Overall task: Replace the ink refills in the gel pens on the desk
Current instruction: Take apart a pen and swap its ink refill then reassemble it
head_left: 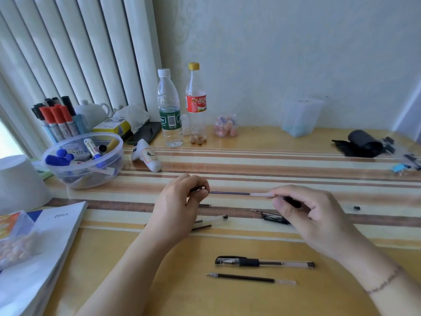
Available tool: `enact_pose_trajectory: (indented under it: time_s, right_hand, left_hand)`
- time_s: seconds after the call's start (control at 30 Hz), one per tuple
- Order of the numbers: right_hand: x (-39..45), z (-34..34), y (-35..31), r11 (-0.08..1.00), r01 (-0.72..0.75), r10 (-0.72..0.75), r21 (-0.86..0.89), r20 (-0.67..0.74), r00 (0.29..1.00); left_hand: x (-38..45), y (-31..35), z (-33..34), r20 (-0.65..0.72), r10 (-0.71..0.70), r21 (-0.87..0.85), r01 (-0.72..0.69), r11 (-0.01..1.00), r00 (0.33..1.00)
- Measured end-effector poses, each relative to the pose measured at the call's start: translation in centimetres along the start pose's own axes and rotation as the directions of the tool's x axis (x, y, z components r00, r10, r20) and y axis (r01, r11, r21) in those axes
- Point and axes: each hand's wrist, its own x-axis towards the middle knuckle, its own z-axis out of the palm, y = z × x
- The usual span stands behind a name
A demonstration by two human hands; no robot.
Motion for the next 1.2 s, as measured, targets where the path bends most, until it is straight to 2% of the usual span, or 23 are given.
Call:
enact_pose_trajectory:
  time_s: [0.17, 0.33, 0.4, 0.5, 0.57, 0.87, 0.97, 1.07, 1.2]
  right_hand:
    - [-0.1, 0.4, -0.4, 0.999, 0.037, -0.038, 0.022, 0.041, 0.998]
    - [-0.2, 0.5, -0.6, 0.998, 0.054, -0.054, -0.036, 0.018, 0.998]
    - [-0.2, 0.2, -0.7, 0.979, 0.087, -0.086, -0.186, 0.013, 0.996]
    - [-0.1, -0.2, -1.3, 0.878, 0.105, -0.099, -0.466, 0.038, 0.994]
    - [-0.1, -0.2, -1.3, 0.843, 0.107, -0.096, -0.526, 0.049, 0.994]
    - [-0.3, 0.2, -1.4, 0.943, 0.004, 0.026, -0.332, 0.086, 0.996]
    - [-0.2, 0.0, -1.5, 0.889, 0.053, -0.01, -0.454, 0.097, 0.995]
    - [-0.3, 0.2, -1.7, 0.836, 0.082, -0.025, -0.542, 0.111, 0.993]
    - [-0.6, 1.0, -1.6, 0.895, 0.037, 0.04, -0.445, 0.162, 0.986]
  left_hand:
    - [-0.1, -0.1, 0.2, 0.014, 0.02, 0.067, -0.021, 0.998, 1.0]
    - [-0.1, -0.1, 0.3, -0.017, 0.084, 0.138, -0.08, 0.987, 0.996]
    - [-0.2, -0.1, 0.2, -0.036, 0.154, 0.216, -0.143, 0.966, 0.987]
    - [-0.3, 0.0, 0.0, -0.042, 0.243, 0.332, -0.216, 0.918, 0.969]
    - [-0.3, 0.0, 0.0, -0.023, 0.263, 0.39, -0.234, 0.891, 0.964]
    - [-0.4, -0.7, 0.3, 0.095, 0.252, 0.466, -0.266, 0.844, 0.963]
    - [-0.3, -0.6, 0.3, 0.085, 0.269, 0.462, -0.277, 0.843, 0.96]
    - [-0.6, 0.2, 0.6, 0.071, 0.343, 0.4, -0.342, 0.85, 0.936]
    - [-0.9, 1.5, 1.2, 0.005, 0.386, 0.241, -0.376, 0.895, 0.922]
